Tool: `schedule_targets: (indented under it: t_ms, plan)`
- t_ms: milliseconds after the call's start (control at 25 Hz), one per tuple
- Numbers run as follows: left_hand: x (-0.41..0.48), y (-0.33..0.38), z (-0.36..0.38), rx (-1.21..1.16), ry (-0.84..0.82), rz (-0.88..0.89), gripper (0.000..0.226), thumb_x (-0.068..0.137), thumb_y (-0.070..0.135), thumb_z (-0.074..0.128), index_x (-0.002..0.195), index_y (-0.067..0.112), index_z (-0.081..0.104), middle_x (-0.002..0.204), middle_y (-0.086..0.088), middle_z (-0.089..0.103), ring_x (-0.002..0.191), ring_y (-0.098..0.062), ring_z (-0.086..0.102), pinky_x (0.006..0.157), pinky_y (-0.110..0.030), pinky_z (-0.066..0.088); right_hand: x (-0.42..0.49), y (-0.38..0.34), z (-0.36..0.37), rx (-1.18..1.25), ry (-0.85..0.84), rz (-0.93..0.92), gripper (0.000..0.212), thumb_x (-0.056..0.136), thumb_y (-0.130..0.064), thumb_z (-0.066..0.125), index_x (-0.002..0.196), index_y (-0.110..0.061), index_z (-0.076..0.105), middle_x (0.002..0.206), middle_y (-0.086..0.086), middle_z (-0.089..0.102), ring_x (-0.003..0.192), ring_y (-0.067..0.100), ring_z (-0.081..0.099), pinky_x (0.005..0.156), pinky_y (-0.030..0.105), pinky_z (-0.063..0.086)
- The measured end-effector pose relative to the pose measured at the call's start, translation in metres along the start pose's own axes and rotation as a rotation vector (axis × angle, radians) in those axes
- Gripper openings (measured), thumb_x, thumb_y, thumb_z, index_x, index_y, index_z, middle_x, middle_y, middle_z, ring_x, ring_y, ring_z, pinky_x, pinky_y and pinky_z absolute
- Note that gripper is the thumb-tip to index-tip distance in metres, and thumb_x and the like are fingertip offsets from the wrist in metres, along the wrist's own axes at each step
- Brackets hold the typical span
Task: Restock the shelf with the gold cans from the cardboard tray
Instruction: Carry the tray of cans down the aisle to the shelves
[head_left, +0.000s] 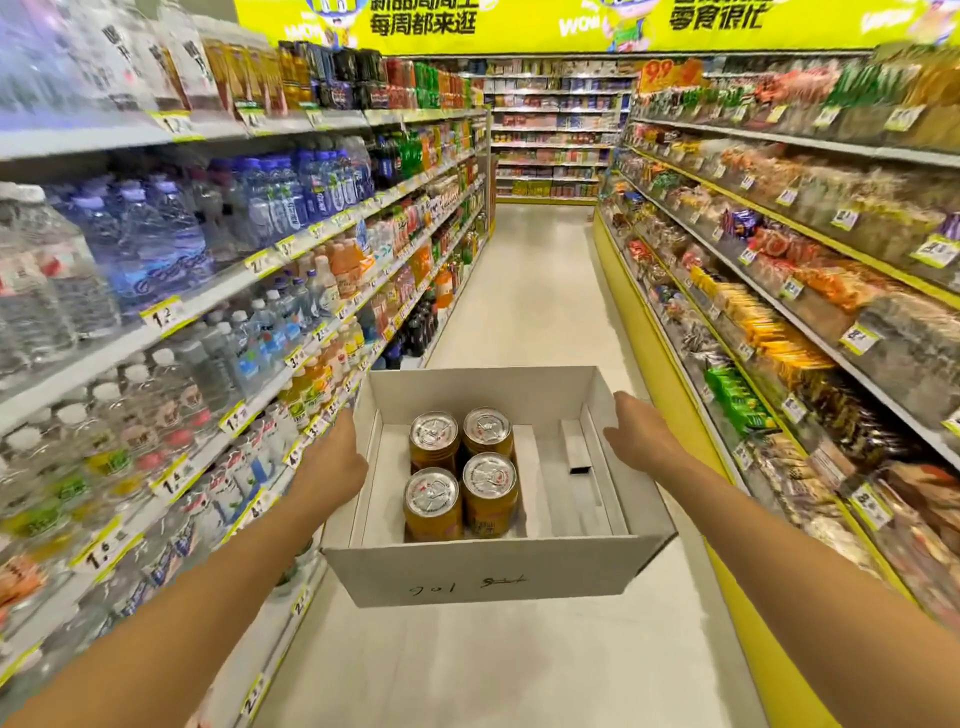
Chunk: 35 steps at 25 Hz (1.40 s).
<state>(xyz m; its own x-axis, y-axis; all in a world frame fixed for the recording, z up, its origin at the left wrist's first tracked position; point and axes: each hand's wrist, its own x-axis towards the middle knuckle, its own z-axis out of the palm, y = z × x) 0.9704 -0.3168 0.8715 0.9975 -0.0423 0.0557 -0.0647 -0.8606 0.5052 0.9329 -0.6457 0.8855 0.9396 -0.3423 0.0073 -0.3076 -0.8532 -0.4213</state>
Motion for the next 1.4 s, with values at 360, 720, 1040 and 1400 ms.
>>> schedule_targets:
  t_ms: [360, 720, 1040, 1400]
  plan:
    - [0.257, 0.048, 0.047, -0.007, 0.086, -0.109, 0.065, 0.084, -0.004, 0.039, 0.143, 0.017, 0.021, 0.123, -0.019, 0.056, 0.108, -0.038, 0.054, 0.085, -0.047, 0.048, 0.305, -0.031, 0.007, -0.027, -0.059, -0.131, 0.025, 0.090, -0.007, 0.043, 0.114, 0.001, 0.046, 0.122, 0.023, 0.054, 0.109, 0.039, 0.054, 0.075, 0.034, 0.039]
    - [0.468, 0.096, 0.089, -0.024, 0.240, -0.400, 0.046, 0.084, -0.003, 0.040, 0.129, 0.009, 0.033, 0.118, -0.024, 0.056, 0.106, -0.041, 0.054, 0.074, -0.042, 0.042, 0.603, -0.087, 0.016, -0.069, -0.157, -0.427, 0.030, 0.090, -0.007, 0.044, 0.118, 0.004, 0.044, 0.124, 0.026, 0.052, 0.113, 0.041, 0.051, 0.083, 0.037, 0.042]
    - [0.600, 0.075, 0.108, 0.016, 0.303, -0.604, 0.036, 0.086, -0.002, 0.039, 0.121, 0.005, 0.038, 0.122, -0.025, 0.055, 0.113, -0.042, 0.049, 0.076, -0.040, 0.037, 0.776, -0.166, 0.079, -0.070, -0.261, -0.618, 0.033, 0.090, -0.005, 0.045, 0.122, 0.004, 0.044, 0.125, 0.027, 0.052, 0.115, 0.041, 0.051, 0.088, 0.039, 0.043]
    - [0.727, 0.042, 0.111, 0.009, 0.392, -0.799, 0.040, 0.087, -0.005, 0.036, 0.125, 0.006, 0.036, 0.114, -0.026, 0.055, 0.107, -0.041, 0.049, 0.076, -0.043, 0.039, 0.929, -0.266, 0.164, -0.031, -0.389, -0.770, 0.035, 0.088, -0.002, 0.047, 0.123, 0.006, 0.043, 0.123, 0.027, 0.054, 0.114, 0.040, 0.051, 0.087, 0.040, 0.043]
